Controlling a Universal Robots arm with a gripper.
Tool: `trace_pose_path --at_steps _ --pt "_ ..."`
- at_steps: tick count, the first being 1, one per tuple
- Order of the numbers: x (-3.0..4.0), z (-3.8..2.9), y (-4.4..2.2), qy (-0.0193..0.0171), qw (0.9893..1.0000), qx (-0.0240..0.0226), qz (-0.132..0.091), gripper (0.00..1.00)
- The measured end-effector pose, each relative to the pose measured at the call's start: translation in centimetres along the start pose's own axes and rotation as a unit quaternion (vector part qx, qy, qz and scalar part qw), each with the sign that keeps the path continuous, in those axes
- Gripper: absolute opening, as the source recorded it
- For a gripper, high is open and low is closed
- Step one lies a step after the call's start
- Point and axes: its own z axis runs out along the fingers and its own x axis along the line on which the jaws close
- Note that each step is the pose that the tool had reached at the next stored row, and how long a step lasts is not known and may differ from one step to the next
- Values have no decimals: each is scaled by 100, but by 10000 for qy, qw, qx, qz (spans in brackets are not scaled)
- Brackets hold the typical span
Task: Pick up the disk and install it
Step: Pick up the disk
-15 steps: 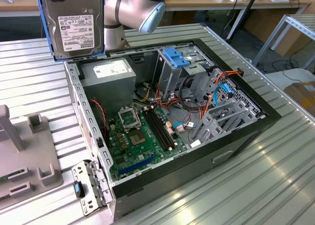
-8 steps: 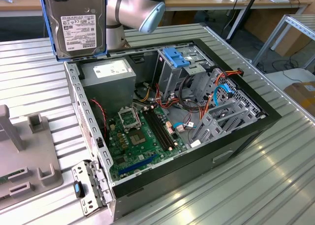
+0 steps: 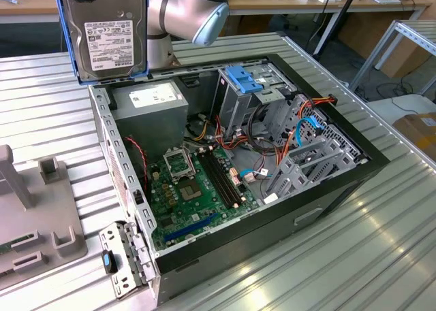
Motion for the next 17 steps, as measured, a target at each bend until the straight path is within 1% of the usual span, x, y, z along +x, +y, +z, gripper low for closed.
trace_pose_path --at_steps 2,4,5,7,10,17 --pt "0 0 -1 0 10000 0 0 36" --pt "0 1 -25 0 10000 0 0 36" --pt "0 1 -43 0 10000 0 0 36" --pt "-1 1 -98 0 10000 0 0 36" --pt "-1 2 -142 0 10000 0 0 36" --pt "-1 2 -151 0 10000 0 0 36"
